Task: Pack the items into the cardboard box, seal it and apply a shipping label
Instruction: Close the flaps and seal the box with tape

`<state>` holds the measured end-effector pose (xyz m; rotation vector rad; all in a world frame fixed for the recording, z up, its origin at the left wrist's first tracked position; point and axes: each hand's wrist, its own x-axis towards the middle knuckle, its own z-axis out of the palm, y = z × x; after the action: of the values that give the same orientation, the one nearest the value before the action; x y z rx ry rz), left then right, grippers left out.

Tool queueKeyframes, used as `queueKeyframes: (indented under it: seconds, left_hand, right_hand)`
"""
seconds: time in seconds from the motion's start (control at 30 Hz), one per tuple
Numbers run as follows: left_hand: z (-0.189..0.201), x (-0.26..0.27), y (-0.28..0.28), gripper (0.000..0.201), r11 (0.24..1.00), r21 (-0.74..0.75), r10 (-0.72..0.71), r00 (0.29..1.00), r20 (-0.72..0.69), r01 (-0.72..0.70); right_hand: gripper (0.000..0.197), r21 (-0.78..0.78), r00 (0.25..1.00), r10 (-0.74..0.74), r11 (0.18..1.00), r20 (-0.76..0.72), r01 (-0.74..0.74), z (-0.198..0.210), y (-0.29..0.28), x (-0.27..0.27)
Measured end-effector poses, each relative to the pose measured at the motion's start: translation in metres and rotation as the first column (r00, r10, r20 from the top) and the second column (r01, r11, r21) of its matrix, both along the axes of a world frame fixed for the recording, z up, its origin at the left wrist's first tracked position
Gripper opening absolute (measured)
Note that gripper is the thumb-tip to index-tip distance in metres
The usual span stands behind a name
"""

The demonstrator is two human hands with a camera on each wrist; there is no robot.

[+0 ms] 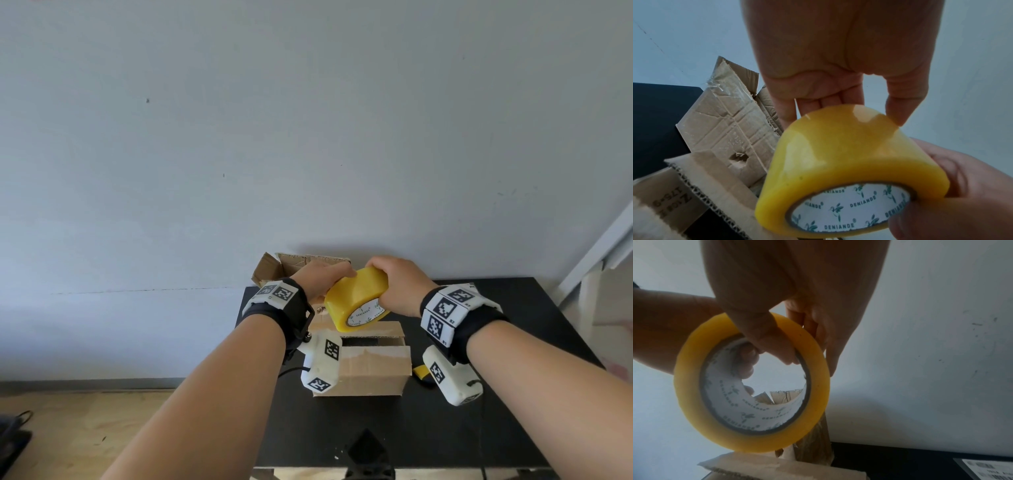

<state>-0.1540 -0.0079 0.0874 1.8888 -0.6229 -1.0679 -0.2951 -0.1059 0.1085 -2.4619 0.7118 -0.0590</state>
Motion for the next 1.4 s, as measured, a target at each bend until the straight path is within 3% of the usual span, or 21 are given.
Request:
queueKeyframes:
  seconds: [0.17,0.23,0.43,0.57,0.73,0.87,1.03,1.2,1.3,1.4]
  left_hand:
    - [0.001,-0.005,0.006,0.015,0.999,-0.031,0.019,0.991,-0.13,-0.023]
    - [0.003,-0.006,0.007,0.015,0.999,-0.03,0.018,0.992,-0.122,-0.021]
    - [0.006,-0.004,0.005,0.049,1.0,-0.018,-0.003,1.0,0.01,0.003]
    - [0.005,0.001,0.004,0.028,1.0,-0.02,0.0,1.0,0.023,0.001]
    - [0.005,0.004,0.006,0.042,0.997,-0.028,0.068,0.998,-0.006,-0.068]
    - [0.012,0.012,0.011,0.026,0.99,-0.107,0.085,0.996,-0.025,-0.088]
    - [0.026,0.012,0.012,0.028,0.99,-0.071,0.133,0.971,0.197,-0.121]
    - [0.035,0.003,-0.002,0.014,0.992,0.089,0.025,0.829,0.558,-0.09]
    - [0.036,0.0,-0.009,0.015,0.979,0.176,-0.04,0.75,0.661,-0.103]
    - [0.037,-0.001,-0.012,0.013,0.97,0.224,-0.086,0.723,0.686,-0.098]
  right_hand:
    - [0.048,0.016,1.0,-0.013,1.0,0.009,0.013,0.0,0.001,-0.003]
    - [0.048,0.02,1.0,-0.015,1.0,0.009,0.014,0.0,0.001,-0.003]
    - [0.051,0.031,1.0,-0.017,0.999,0.013,0.016,0.001,0.002,-0.004]
    - [0.052,0.025,1.0,0.0,1.0,0.016,0.0,0.002,0.004,-0.002]
    - [0.043,0.025,1.0,0.001,1.0,0.029,-0.002,0.003,0.004,0.001]
    - [0.027,0.06,0.994,-0.06,0.997,0.086,0.055,0.009,0.006,0.004]
    - [0.032,-0.217,0.999,-0.04,0.975,-0.003,0.039,0.024,0.008,0.009]
    - [0.033,-0.413,0.995,0.005,0.91,-0.1,-0.046,0.032,0.014,0.018]
    - [0.036,-0.479,0.989,0.046,0.871,-0.139,-0.108,0.031,0.015,0.017]
    - [0.041,-0.513,0.985,0.055,0.848,-0.163,-0.132,0.029,0.016,0.017]
